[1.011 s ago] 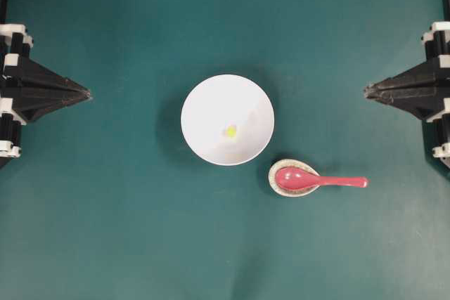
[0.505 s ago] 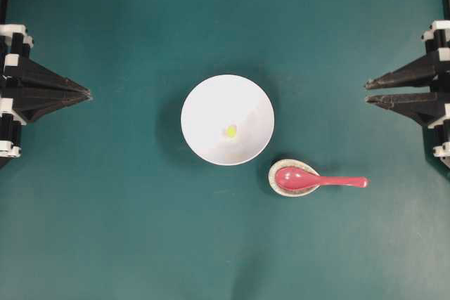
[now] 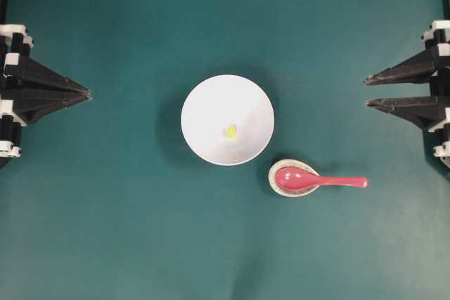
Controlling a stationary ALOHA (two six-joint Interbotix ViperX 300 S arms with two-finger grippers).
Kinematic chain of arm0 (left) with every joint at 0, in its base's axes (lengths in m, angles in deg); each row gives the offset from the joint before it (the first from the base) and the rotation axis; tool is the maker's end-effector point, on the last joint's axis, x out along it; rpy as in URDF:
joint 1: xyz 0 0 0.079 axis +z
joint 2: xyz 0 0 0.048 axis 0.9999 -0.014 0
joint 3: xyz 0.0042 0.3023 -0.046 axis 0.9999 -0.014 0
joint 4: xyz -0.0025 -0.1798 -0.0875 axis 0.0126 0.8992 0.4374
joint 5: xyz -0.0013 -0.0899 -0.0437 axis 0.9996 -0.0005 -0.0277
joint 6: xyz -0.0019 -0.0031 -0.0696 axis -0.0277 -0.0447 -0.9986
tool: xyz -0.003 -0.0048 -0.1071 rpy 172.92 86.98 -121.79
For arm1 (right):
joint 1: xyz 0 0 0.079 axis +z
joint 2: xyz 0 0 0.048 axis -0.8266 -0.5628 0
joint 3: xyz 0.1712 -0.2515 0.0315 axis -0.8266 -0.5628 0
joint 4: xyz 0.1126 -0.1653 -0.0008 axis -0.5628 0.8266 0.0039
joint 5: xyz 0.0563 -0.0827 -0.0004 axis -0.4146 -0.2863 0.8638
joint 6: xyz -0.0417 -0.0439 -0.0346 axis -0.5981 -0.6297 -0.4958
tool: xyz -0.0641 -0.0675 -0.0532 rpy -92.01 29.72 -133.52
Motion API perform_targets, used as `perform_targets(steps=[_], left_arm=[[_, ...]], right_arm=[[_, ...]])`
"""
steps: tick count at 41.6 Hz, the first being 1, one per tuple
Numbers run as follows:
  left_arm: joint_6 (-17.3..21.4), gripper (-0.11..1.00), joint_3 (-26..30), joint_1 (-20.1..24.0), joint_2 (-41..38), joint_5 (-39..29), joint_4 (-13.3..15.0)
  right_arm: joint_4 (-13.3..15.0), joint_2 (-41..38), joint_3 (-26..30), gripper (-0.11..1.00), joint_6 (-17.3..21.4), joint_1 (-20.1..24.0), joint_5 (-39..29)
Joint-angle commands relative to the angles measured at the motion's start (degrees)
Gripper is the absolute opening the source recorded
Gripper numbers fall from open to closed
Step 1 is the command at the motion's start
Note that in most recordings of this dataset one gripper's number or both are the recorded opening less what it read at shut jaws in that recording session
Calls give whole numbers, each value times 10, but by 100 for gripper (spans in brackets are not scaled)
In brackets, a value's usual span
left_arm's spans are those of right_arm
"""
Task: Scoop the yellow hexagonal prism block from the bowl with a spoon using the right arm.
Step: 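Move the right gripper toward the pink spoon handle in the spoon rest, then lower the right gripper onto the pink spoon handle and close it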
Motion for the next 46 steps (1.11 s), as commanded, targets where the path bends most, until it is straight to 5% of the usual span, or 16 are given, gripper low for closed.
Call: perform_targets(steps=[1,19,46], left_arm=[[-1,11,16,0,-5,4,-2],[0,11,16,0,-5,2,-2],[10,11,15,1,-5,6,-4]], right_arm=[[-3,-4,15,43,3,-1,3],[-6,-79,-18,43,21,37,23],[-95,-272,-113,43,21,156,286]])
